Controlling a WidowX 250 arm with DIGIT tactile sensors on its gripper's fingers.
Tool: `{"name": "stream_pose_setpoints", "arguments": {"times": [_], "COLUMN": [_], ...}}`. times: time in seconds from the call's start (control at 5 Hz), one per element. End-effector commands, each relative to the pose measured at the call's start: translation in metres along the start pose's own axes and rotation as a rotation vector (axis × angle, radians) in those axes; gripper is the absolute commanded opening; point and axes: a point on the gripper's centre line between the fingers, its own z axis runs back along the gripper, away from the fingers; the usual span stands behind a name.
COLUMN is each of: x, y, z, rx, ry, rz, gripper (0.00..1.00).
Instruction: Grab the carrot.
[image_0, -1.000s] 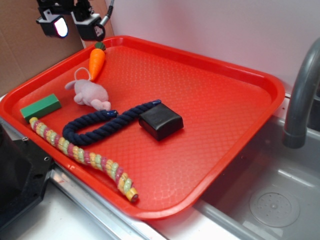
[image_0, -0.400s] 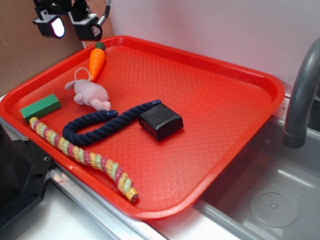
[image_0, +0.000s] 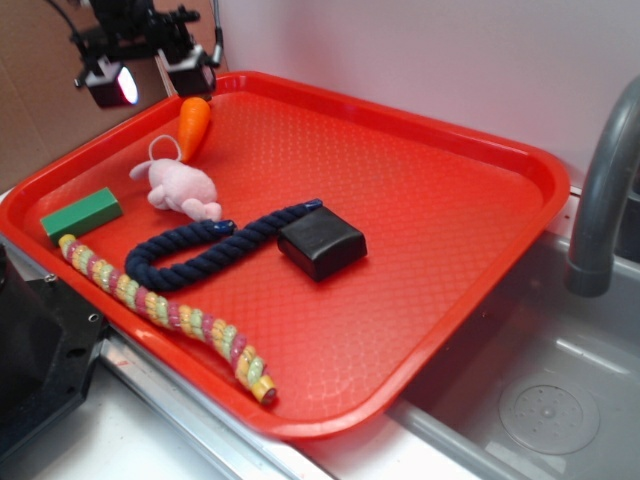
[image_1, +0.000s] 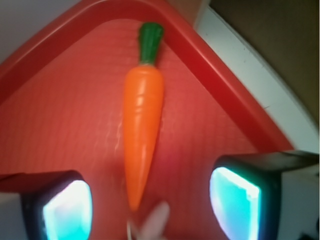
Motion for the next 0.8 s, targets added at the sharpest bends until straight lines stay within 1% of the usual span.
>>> {"name": "stream_pose_setpoints", "arguments": {"times": [0.0,0.6], "x": [0.01,0.013], "y": [-0.017,-0.029], "z": [-0.039,-0.053], "rx": [0.021,0.105], "ry": [0.016,0.013], "rz": [-0.008,-0.091], "gripper": [1.0,1.0]}}
